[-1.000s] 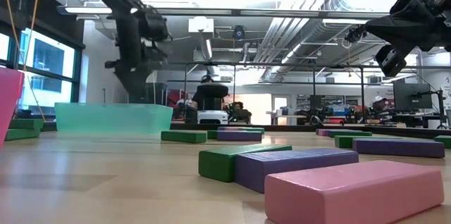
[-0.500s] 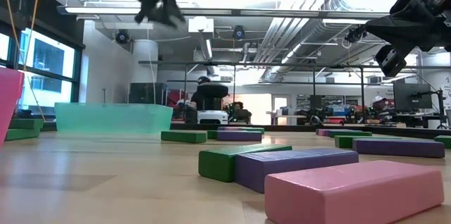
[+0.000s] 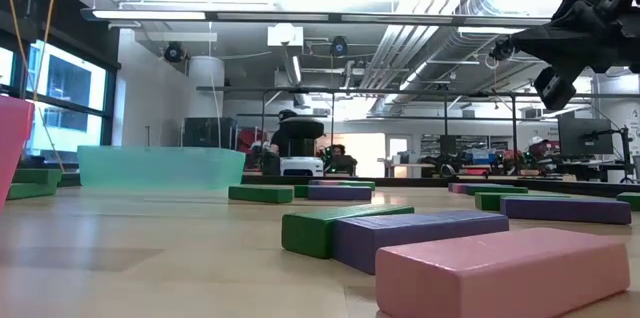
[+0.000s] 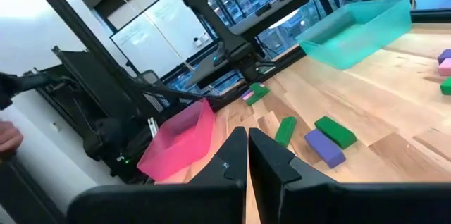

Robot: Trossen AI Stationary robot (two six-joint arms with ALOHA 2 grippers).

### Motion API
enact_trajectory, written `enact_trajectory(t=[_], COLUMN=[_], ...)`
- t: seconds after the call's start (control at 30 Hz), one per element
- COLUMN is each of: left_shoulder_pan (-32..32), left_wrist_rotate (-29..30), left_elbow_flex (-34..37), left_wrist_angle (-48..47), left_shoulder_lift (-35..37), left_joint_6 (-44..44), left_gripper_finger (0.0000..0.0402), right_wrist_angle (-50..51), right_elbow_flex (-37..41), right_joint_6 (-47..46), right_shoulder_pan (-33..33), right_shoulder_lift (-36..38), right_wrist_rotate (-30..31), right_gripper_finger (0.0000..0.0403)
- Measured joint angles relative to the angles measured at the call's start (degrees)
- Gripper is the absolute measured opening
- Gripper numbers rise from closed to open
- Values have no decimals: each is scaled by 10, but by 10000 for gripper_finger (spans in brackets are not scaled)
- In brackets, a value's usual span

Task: Sort blocks
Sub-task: Put the green block into the yellow bin

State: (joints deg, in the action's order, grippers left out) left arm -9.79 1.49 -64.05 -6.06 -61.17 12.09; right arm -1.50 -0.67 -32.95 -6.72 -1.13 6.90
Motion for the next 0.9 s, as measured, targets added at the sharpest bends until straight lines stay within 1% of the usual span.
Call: enact_trajectory(t=[0.1,0.17,0.23,0.27,0.33,0.4,0.47,0.57,0.67,0.7,0.77,0.87,0.9], left_shoulder_pan=[42,70,93,102,114,120,122,120,116,114,112,112,112], left_wrist_rotate=[11,50,98,119,154,181,200,227,243,244,245,245,245], left_elbow_flex=[0,0,0,0,0,0,0,0,0,0,0,0,0], left_wrist_angle=[0,1,1,0,4,14,27,48,73,79,99,106,105], left_shoulder_lift=[0,-2,-7,-10,-16,-20,-27,-40,-54,-58,-68,-76,-77], left_joint_6=[13,22,33,36,43,54,65,74,74,74,74,73,74], left_gripper_finger=[168,168,168,168,168,168,167,167,167,167,167,167,167], right_wrist_angle=[0,0,0,-3,-19,-58,-97,-142,-188,-200,-219,-238,-226], right_elbow_flex=[0,0,0,0,0,0,0,0,0,0,0,-1,-5], right_joint_6=[5,-1,19,40,50,24,-30,-90,-122,-133,-134,-135,-136], right_shoulder_pan=[0,0,0,0,0,0,0,0,0,0,0,0,0], right_shoulder_lift=[0,0,0,-1,-4,-4,-4,-4,-4,-5,-7,-20,-27], right_wrist_rotate=[-1,-1,6,19,51,80,97,93,62,61,77,125,127], right_gripper_finger=[0,0,0,0,0,0,0,0,0,0,0,0,0])
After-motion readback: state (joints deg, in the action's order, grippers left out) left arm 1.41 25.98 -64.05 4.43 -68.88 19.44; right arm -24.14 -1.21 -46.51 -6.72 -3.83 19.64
